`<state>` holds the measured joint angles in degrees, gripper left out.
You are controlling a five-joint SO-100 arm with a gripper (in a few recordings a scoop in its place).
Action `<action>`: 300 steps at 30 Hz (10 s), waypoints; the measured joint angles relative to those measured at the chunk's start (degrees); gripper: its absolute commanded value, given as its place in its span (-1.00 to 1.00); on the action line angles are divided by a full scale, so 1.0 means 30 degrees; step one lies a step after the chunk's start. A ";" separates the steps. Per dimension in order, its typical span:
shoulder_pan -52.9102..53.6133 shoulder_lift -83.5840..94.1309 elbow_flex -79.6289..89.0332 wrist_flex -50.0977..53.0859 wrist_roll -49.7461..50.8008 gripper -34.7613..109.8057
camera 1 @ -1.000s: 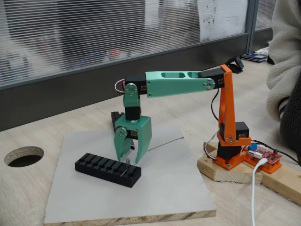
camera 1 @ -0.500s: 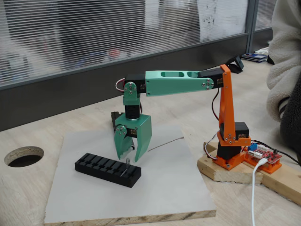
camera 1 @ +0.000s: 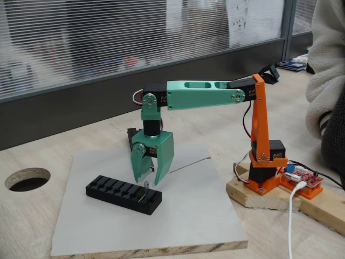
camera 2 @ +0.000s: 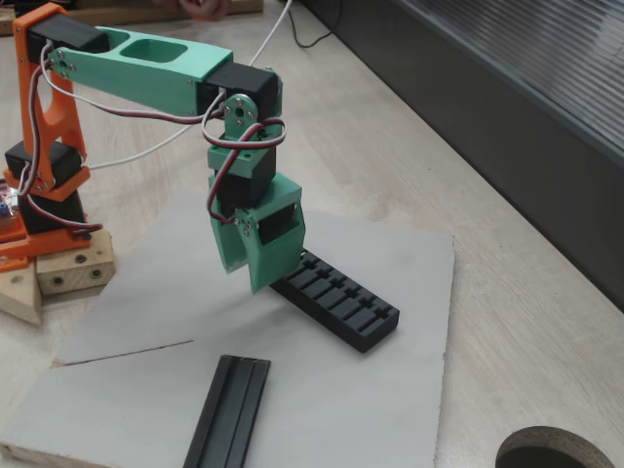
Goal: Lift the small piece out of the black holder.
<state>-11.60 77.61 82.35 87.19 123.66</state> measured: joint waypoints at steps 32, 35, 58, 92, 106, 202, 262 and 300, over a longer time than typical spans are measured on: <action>-0.1055 -0.0645 0.0029 -0.1641 0.0000 -0.08; -0.1055 -0.0645 0.0029 -0.1641 0.0000 -0.08; -0.0088 -0.0645 0.0029 -0.1641 -0.0029 -0.08; 0.0000 -0.0645 0.0029 -0.1641 -0.0029 -0.20; 0.0000 -0.0645 0.0029 -0.1641 -0.0029 -0.34; 0.0059 0.1055 0.0029 -0.1816 -0.0029 -0.47; 0.0059 1.2363 0.0029 -0.1816 -0.0029 -0.46; 0.1963 1.3301 -0.1143 -0.4951 -0.0029 -0.46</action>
<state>-5.71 117.51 78.93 72.33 123.57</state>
